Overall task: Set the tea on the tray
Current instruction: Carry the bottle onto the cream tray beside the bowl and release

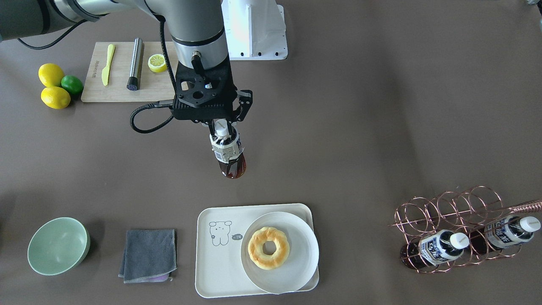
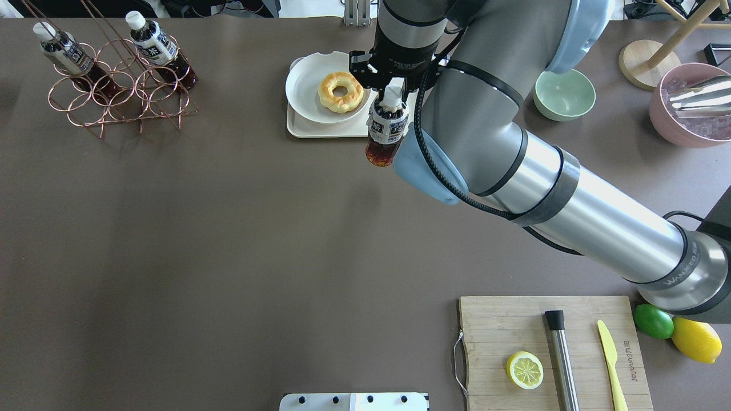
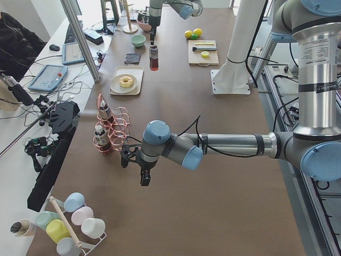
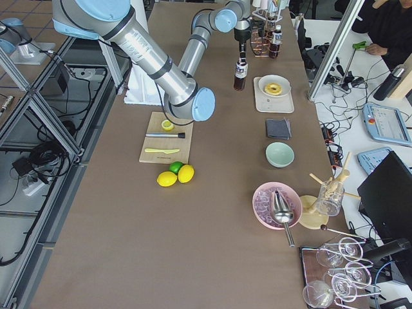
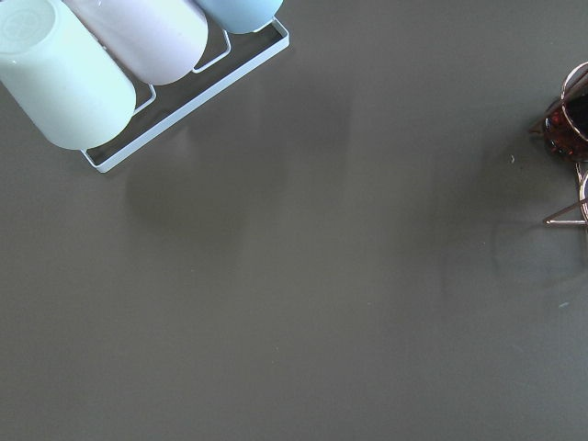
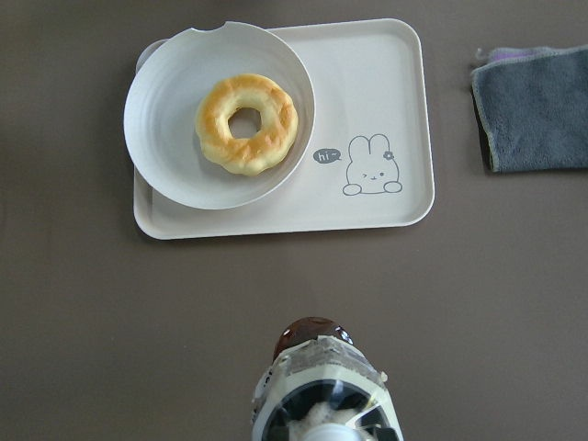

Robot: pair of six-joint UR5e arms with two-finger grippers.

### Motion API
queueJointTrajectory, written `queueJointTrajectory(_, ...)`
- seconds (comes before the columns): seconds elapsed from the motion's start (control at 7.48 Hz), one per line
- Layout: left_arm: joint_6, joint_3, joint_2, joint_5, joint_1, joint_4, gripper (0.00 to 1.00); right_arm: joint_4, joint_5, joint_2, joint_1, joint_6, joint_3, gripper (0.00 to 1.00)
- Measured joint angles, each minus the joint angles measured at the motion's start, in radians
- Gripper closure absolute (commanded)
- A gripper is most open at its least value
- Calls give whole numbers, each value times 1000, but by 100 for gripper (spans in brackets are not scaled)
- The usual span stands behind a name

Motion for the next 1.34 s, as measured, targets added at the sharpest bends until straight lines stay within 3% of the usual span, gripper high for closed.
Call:
queueJointTrajectory(0.27,-3,0,-5,0,1,0,3,19,22,60,71,-77,-135,100)
queueJointTrajectory(0.8,-5,10,-26,0,2,0,3,262,57,155,156,-120,-484,100)
queueJointTrajectory(1.34,-4,14,-35,-1,2,-1,3,426,49,169,170,-105,-647,100)
